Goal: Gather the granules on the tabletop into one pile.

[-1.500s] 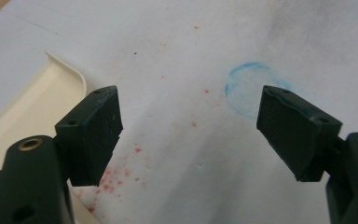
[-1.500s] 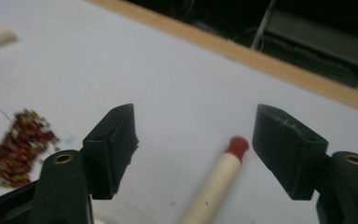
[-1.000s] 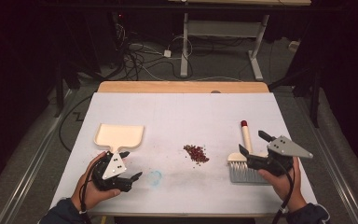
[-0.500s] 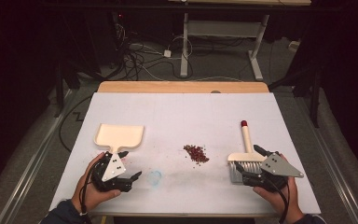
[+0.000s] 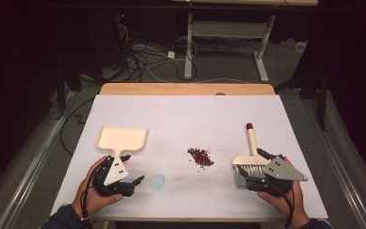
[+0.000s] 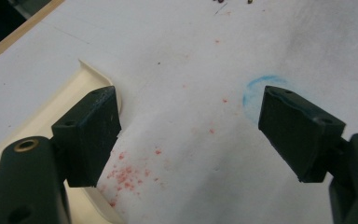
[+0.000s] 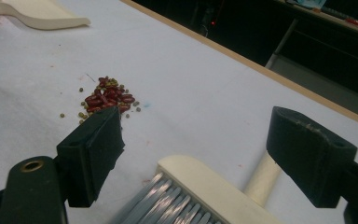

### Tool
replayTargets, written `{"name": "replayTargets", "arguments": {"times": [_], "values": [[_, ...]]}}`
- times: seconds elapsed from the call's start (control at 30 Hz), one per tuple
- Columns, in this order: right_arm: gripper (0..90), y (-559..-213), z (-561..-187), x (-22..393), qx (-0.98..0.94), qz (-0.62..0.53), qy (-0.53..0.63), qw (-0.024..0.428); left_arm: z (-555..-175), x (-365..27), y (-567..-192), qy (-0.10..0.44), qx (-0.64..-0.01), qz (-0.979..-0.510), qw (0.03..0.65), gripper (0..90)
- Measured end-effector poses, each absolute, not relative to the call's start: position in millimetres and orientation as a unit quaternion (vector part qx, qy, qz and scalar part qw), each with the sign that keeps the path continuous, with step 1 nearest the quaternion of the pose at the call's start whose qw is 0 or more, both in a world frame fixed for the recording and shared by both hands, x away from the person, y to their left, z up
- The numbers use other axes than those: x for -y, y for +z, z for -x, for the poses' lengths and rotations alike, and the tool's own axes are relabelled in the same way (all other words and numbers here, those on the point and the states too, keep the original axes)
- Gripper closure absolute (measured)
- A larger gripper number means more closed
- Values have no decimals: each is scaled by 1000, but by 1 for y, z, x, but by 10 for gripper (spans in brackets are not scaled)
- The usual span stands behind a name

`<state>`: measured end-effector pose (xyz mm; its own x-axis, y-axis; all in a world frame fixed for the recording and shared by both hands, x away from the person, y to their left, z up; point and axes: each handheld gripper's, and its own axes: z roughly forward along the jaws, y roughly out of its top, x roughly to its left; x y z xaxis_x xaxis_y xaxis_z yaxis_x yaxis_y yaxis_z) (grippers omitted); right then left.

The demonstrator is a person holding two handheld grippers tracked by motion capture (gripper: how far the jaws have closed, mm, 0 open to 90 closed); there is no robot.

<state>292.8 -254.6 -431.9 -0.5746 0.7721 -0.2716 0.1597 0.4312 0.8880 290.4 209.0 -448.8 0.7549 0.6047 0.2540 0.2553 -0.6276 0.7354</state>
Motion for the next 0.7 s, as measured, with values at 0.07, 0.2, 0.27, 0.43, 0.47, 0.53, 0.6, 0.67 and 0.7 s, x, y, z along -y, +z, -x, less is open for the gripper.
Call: {"name": "replayTargets", "arguments": {"times": [0.07, 0.2, 0.27, 0.43, 0.47, 0.53, 0.6, 0.67, 0.7], "values": [[187, -431, -293, 255, -770, -302, 439, 351, -290, -209, -449, 247, -247, -868, 352, 199], [187, -432, -293, 254, -772, -301, 437, 350, -291, -209, -449, 246, -246, -869, 352, 199], [187, -432, -293, 254, -772, -301, 438, 349, -291, -209, -449, 245, -247, -869, 352, 199], [187, -431, -293, 255, -770, -302, 438, 352, -293, -208, -449, 246, -246, -871, 348, 199], [187, -431, -293, 255, -770, -302, 438, 352, -293, -208, -450, 245, -247, -870, 348, 199], [187, -431, -293, 255, -769, -302, 439, 353, -294, -208, -450, 244, -249, -870, 350, 199], [187, -431, -293, 255, -770, -298, 442, 351, -294, -207, -450, 245, -249, -870, 348, 199], [182, -431, -293, 256, -770, -293, 449, 346, -294, -207, -450, 245, -249, -870, 347, 199], [182, -431, -293, 255, -771, -293, 448, 346, -295, -207, -450, 244, -251, -869, 349, 199]]}}
